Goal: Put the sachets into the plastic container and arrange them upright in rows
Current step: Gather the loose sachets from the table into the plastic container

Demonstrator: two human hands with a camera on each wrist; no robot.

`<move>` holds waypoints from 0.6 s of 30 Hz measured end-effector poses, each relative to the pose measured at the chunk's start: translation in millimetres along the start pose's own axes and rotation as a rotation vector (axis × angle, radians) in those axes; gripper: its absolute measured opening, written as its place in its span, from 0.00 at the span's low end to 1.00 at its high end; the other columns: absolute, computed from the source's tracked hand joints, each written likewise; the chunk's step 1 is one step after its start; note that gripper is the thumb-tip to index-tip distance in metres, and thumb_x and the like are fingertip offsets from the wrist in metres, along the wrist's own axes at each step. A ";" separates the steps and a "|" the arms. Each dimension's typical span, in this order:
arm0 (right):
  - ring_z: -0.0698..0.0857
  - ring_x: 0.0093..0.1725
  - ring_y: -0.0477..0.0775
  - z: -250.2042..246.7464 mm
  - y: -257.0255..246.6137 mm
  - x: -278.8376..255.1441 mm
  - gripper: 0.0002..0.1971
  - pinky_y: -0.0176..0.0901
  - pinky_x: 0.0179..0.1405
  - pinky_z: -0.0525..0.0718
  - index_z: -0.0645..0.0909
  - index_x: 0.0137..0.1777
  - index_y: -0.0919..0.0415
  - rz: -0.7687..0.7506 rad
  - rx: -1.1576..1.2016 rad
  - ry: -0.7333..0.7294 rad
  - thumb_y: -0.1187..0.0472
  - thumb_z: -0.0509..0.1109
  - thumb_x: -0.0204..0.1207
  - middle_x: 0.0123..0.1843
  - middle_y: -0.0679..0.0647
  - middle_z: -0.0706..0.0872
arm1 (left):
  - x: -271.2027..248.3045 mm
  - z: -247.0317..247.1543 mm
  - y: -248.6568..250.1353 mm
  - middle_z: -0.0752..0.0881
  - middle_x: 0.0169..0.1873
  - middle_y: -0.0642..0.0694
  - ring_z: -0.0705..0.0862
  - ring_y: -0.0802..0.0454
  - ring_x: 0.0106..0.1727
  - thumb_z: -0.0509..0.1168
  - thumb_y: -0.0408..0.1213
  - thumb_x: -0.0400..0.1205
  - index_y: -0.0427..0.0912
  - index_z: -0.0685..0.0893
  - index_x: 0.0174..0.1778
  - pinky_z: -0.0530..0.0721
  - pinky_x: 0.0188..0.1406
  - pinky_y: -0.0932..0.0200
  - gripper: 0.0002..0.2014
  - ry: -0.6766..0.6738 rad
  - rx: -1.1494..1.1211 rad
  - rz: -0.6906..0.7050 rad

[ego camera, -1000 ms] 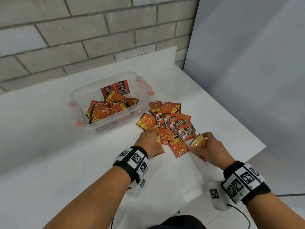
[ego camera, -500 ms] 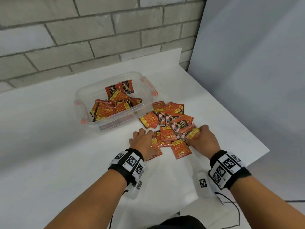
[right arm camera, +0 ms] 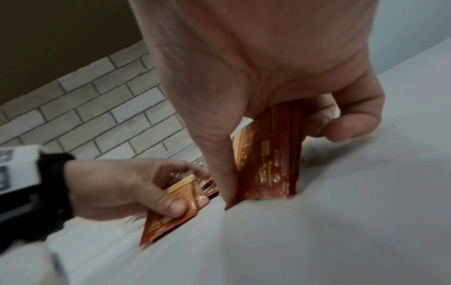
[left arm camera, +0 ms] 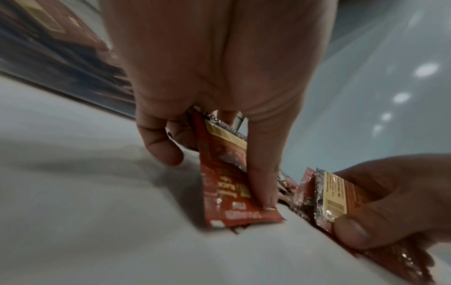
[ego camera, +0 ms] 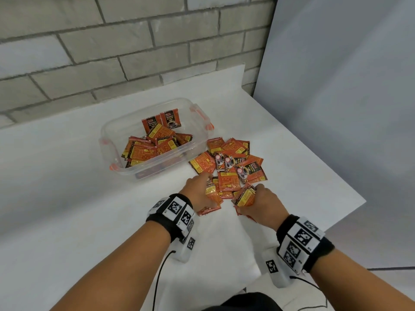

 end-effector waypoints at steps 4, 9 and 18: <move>0.76 0.60 0.61 5.9 -6.7 0.9 0.36 0.47 0.55 0.76 0.69 0.61 0.63 -0.020 -0.100 0.031 0.42 0.79 0.63 0.58 0.60 0.77 | 9.2 3.3 15.7 0.67 0.78 0.43 0.64 0.42 0.77 0.79 0.44 0.70 0.44 0.60 0.81 0.68 0.75 0.48 0.47 -0.015 0.081 0.042; 0.80 0.58 0.61 3.7 -10.9 1.4 0.36 0.51 0.56 0.81 0.69 0.62 0.60 -0.029 0.057 0.004 0.52 0.83 0.58 0.57 0.58 0.81 | 13.4 6.2 21.4 0.66 0.73 0.40 0.63 0.42 0.74 0.79 0.44 0.70 0.41 0.65 0.76 0.69 0.72 0.50 0.41 0.042 0.156 0.027; 0.84 0.51 0.53 -2.7 -6.6 -8.5 0.32 0.42 0.46 0.81 0.68 0.59 0.57 -0.005 0.115 -0.093 0.55 0.83 0.60 0.53 0.51 0.85 | 4.8 8.0 18.2 0.67 0.72 0.41 0.64 0.41 0.73 0.79 0.43 0.69 0.40 0.66 0.73 0.70 0.70 0.48 0.40 0.044 0.152 0.063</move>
Point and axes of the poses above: each hand's wrist, its own x-axis towards the middle knuckle, its own z-axis out of the palm, y = z × x, the point moved 7 cm from there along x, towards the middle knuckle
